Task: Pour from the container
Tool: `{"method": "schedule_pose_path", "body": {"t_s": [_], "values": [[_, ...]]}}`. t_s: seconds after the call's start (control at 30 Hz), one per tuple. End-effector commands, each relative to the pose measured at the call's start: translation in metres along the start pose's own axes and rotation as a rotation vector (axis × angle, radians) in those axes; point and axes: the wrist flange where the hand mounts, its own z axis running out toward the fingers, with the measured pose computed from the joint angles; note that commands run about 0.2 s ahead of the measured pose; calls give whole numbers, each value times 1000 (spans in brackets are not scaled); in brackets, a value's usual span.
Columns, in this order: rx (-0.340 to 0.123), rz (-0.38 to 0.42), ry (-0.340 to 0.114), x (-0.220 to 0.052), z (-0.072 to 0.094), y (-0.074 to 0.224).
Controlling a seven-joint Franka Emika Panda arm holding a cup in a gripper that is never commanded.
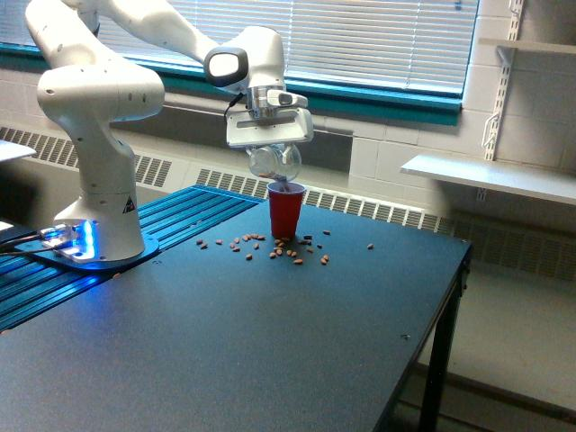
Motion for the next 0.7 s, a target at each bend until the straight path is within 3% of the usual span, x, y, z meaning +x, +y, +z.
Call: {"method": "schedule_pose_path", "body": {"t_s": [0.03,0.47,0.7], "values": [[-21,-42,-2,7,-4,-2],[-23,-64,-12,8,-7,-1],[-3,-45,20,10,-5,-3]]}}
